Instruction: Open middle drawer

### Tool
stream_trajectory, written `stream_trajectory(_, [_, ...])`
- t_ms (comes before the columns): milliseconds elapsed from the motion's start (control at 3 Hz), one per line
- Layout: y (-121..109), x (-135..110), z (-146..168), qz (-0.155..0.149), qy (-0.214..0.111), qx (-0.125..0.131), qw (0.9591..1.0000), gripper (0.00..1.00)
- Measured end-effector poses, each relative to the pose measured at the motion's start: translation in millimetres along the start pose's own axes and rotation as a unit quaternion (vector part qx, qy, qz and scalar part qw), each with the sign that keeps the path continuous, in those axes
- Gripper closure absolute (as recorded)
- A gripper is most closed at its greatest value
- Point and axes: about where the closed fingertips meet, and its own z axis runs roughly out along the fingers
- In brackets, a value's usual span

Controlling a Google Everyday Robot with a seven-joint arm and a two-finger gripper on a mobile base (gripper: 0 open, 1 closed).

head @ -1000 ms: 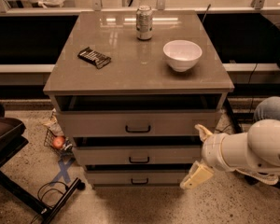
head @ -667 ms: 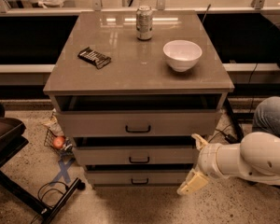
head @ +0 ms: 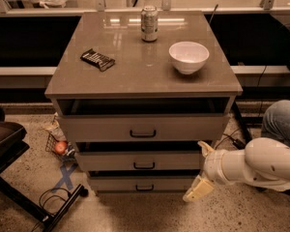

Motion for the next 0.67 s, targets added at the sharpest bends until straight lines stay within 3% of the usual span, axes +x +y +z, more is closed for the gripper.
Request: stream_trajectory(667, [-26,37,58,0.012,0.007,-0.024,0.9996,0.00])
